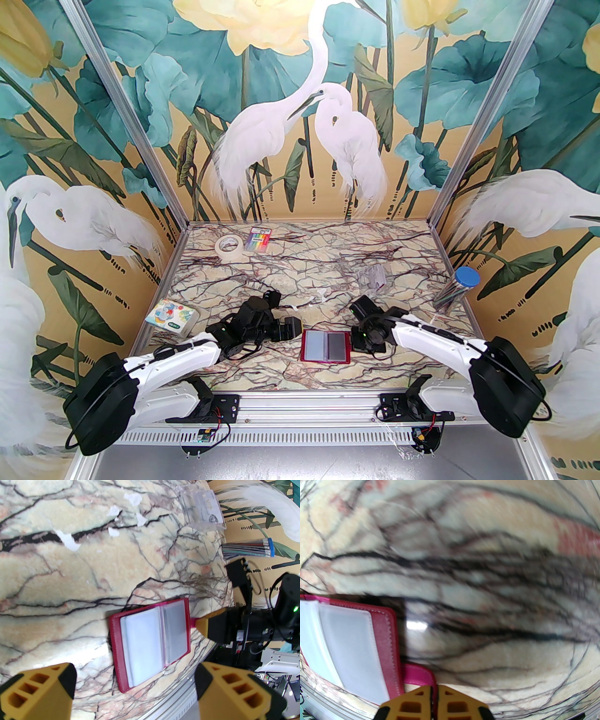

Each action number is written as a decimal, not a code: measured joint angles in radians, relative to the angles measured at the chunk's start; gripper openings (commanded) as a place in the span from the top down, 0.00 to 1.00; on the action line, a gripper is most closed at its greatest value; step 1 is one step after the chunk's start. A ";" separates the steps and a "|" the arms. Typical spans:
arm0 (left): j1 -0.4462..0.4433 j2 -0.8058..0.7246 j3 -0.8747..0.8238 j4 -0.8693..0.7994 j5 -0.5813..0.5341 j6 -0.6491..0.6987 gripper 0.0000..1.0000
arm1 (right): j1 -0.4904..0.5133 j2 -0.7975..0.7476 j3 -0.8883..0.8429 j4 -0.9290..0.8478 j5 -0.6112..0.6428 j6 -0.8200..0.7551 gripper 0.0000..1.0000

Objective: Put the credit cards into the card holder

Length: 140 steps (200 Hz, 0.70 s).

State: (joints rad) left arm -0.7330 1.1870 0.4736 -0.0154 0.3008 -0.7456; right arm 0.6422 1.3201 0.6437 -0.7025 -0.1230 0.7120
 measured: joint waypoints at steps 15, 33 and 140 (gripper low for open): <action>0.000 0.012 -0.005 0.017 0.012 -0.005 0.13 | 0.000 0.024 0.019 0.000 0.004 -0.010 0.97; 0.000 0.022 -0.008 0.031 0.021 -0.011 0.13 | 0.000 0.043 0.033 0.002 0.007 -0.018 0.97; 0.000 0.079 -0.102 0.204 0.076 -0.051 0.20 | -0.005 -0.030 0.112 -0.053 0.049 -0.045 0.52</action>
State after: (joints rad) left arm -0.7330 1.2659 0.3717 0.1890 0.3771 -0.7963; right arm 0.6369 1.2900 0.7555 -0.7551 -0.0742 0.6666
